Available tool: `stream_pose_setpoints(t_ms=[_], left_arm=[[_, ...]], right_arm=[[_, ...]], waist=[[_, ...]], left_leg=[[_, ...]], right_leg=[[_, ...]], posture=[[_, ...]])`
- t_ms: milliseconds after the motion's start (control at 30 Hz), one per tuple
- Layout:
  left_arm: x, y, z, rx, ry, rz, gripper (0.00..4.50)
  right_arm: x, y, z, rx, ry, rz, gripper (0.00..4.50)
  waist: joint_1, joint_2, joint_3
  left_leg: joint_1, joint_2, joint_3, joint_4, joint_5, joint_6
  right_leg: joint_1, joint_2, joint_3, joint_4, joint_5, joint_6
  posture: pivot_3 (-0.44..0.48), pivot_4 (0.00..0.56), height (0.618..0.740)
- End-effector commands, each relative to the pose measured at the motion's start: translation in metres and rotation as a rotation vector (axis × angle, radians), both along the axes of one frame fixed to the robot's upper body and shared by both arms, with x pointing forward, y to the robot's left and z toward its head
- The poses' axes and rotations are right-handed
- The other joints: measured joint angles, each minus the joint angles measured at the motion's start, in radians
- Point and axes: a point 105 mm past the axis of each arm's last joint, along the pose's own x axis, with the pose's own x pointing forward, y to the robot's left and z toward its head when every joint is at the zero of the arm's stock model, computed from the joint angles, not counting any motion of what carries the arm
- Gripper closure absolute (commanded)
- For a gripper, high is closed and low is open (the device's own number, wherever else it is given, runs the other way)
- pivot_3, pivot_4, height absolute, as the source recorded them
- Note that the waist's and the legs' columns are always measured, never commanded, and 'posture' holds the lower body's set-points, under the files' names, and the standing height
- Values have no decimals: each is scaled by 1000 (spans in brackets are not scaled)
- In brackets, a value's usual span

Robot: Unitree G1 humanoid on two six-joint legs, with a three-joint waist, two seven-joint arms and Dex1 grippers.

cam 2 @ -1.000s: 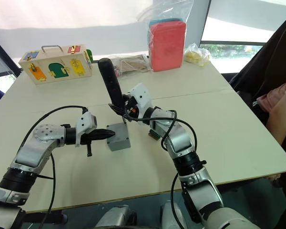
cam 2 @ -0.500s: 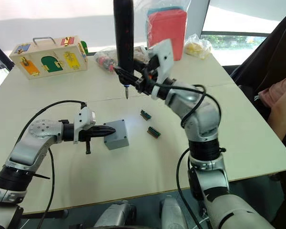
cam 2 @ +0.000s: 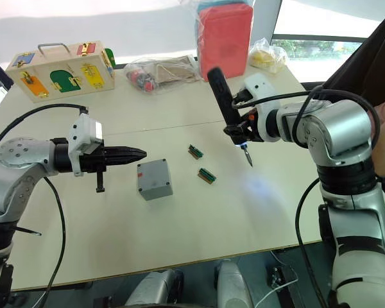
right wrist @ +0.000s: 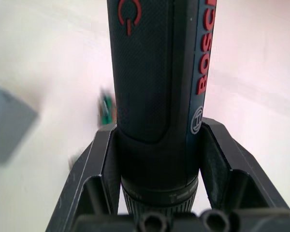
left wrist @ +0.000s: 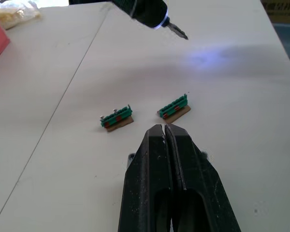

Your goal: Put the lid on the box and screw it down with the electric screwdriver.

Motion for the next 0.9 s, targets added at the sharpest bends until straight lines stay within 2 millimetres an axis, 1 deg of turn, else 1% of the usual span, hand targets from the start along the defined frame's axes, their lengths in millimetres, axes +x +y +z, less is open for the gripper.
stream_pose_setpoints(t_ms=[33, 133, 233, 333, 467, 567, 733, 800, 833, 900], left_arm=[[-6, 3, 13, 5, -50, -2, 4500], [-7, 2, 13, 5, -51, 3, 4500], [-8, 3, 12, 8, -52, 9, 4500], [-10, 2, 12, 7, -53, 12, 4500], [-13, 2, 12, 3, -52, 20, 4500], [-15, 3, 14, 1, -51, 19, 4500], [-17, 2, 15, 1, -50, 19, 4500], [-17, 2, 16, 3, -50, 20, 4500], [-17, 2, 16, 4, -50, 21, 4500], [-18, 3, 15, 6, -46, 24, 4500]], right_arm=[[1, -20, -7, -97, 107, -104, 2755], [-1, -24, -27, -105, 258, -122, 2755], [3, -34, -41, -109, 338, -193, 2755], [4, -42, -51, -126, 376, -238, 2755], [3, -51, -69, -149, 433, -299, 2755], [5, -51, -73, -156, 436, -320, 2755], [7, -46, -72, -155, 425, -311, 2755], [8, -48, -69, -151, 412, -314, 1733], [8, -48, -68, -149, 407, -316, 1548], [11, -49, -59, -145, 371, -314, 819]], waist=[[5, 0, 1], [6, -1, 1], [5, -1, 4], [5, -1, 4], [3, -2, 4], [4, -2, 3], [5, -2, 4], [6, -2, 4], [7, -2, 4], [7, -2, 4]], left_leg=[[0, 0, 0, 0, 0, 0], [-1, 0, 0, 1, 0, 0], [-2, 0, 0, 2, 0, 0], [-2, 0, 0, 2, 0, 0], [-2, 0, 0, 2, 0, 0], [-2, 0, 0, 3, 0, 0], [-2, 0, 0, 11, 0, 0], [-2, 0, 0, 12, 0, 1], [-2, 0, 0, 12, 0, 1], [-2, 0, 0, 12, 0, 1]], right_leg=[[0, 0, 0, 0, 0, 0], [0, 0, 0, 0, 0, 0], [0, 0, -1, 0, 0, 0], [0, 0, -1, 0, 0, 0], [-1, 0, -1, 0, 0, 0], [-1, 0, -1, 0, 0, 0], [2, 1, -1, 1, 4, 1], [3, 1, -1, 1, 5, 1], [3, 1, -1, 1, 6, 1], [3, 1, -1, 1, 6, 1]], posture=[[0, 150, 740], [0, 150, 740], [0, 150, 740], [0, 150, 740], [0, 150, 740], [0, 150, 740], [0, 150, 740], [0, 150, 740], [0, 150, 740], [0, 150, 740]])
